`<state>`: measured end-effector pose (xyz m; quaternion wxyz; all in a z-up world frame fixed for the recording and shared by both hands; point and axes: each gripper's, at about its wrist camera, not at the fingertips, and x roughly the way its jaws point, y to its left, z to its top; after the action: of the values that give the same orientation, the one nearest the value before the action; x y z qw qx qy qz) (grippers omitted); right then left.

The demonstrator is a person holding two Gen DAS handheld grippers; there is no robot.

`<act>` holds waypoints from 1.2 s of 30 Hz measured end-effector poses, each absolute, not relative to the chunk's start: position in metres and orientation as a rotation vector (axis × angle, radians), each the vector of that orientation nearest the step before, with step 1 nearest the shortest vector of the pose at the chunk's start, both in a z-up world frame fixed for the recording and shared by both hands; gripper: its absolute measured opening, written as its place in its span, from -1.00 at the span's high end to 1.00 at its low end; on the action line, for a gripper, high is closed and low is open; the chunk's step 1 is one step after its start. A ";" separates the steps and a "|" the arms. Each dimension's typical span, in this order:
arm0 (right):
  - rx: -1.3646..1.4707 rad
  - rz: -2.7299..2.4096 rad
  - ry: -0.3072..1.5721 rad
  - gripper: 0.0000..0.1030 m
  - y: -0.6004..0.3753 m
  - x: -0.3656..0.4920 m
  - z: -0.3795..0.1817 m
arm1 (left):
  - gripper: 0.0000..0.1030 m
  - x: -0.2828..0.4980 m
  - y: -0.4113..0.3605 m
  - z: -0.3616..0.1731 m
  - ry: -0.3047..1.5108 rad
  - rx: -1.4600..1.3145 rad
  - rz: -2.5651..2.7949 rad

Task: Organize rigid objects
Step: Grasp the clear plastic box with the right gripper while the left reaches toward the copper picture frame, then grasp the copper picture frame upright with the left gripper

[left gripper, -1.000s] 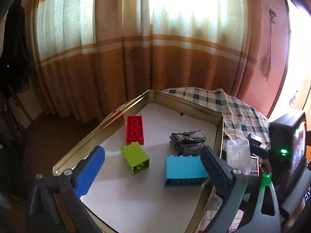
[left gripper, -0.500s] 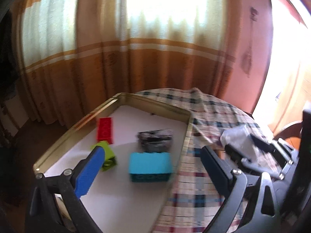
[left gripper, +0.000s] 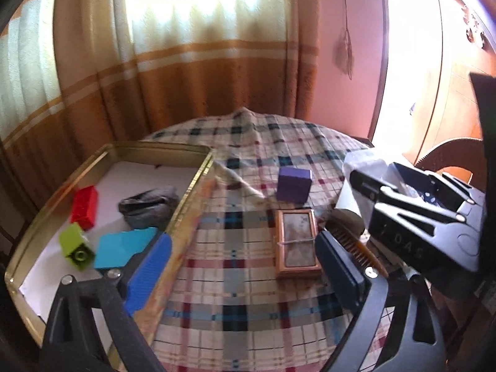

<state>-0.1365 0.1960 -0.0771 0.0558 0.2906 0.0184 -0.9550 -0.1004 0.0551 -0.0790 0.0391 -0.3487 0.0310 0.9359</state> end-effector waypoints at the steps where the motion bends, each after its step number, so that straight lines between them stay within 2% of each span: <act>1: 0.885 -2.898 0.041 -0.10 0.198 -0.137 -0.077 | -0.84 -0.102 0.057 -0.080 0.101 -1.077 2.864; 8: 0.847 -2.922 -0.019 -0.11 0.208 -0.133 -0.075 | -0.83 -0.116 0.076 -0.095 0.167 -1.150 2.789; 17: 0.840 -2.918 -0.002 -0.11 0.202 -0.132 -0.077 | -0.63 -0.135 0.082 -0.110 0.130 -1.246 2.700; 18: 0.841 -2.917 -0.002 -0.11 0.203 -0.132 -0.077 | -0.58 -0.137 0.083 -0.113 0.131 -1.262 2.683; 22: 0.854 -2.911 -0.005 -0.11 0.203 -0.133 -0.078 | -0.12 -0.145 0.086 -0.122 0.105 -1.329 2.611; 24: 0.860 -2.908 -0.005 -0.11 0.202 -0.134 -0.079 | -0.01 -0.145 0.088 -0.123 0.118 -1.331 2.606; 25: 0.861 -2.907 -0.004 -0.11 0.202 -0.134 -0.079 | 0.11 -0.144 0.090 -0.123 0.126 -1.323 2.599; 36: 0.842 -2.908 -0.009 -0.11 0.202 -0.132 -0.078 | 0.12 -0.127 0.088 -0.107 0.147 -1.178 2.732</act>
<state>-0.1322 0.2018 -0.0782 0.0573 0.2776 -0.0030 -0.9590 -0.1265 0.0880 -0.1075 0.0811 -0.3942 0.0492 0.9141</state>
